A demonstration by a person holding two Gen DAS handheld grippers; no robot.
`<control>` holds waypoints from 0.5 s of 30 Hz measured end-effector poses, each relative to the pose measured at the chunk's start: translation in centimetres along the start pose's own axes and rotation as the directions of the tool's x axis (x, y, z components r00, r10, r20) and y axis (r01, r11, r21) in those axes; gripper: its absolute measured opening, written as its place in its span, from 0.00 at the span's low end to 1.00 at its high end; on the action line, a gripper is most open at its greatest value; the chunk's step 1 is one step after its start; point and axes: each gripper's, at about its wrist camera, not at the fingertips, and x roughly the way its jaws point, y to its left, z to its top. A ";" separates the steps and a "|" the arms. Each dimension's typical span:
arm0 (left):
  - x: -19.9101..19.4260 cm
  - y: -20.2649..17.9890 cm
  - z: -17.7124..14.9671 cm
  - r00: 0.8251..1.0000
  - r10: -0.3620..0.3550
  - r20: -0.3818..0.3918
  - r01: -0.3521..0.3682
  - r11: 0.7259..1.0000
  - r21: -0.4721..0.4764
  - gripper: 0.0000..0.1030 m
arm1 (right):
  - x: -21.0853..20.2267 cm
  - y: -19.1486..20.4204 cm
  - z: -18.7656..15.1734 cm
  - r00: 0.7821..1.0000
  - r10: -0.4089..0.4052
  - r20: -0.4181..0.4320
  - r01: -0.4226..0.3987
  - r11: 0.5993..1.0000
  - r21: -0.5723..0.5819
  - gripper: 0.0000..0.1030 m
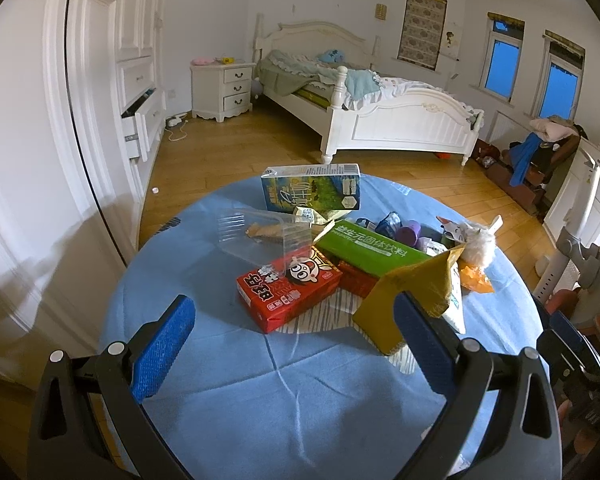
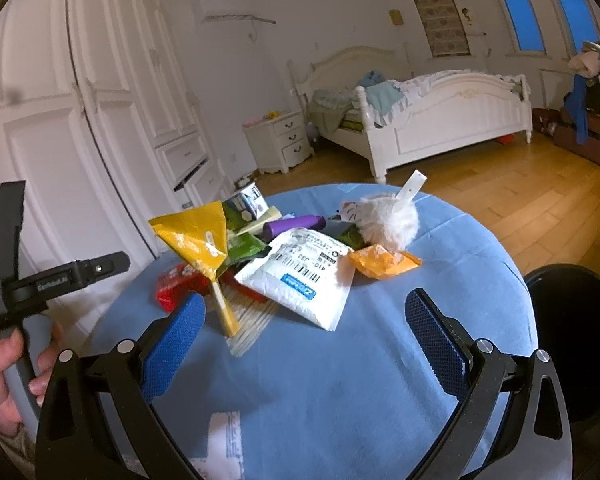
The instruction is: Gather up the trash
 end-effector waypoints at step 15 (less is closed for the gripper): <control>0.8 0.8 0.3 1.000 -0.013 -0.015 0.013 1.000 -0.014 0.95 | 1.3 0.0 -0.4 0.999 -0.001 -0.041 0.000 1.000 -0.008 0.96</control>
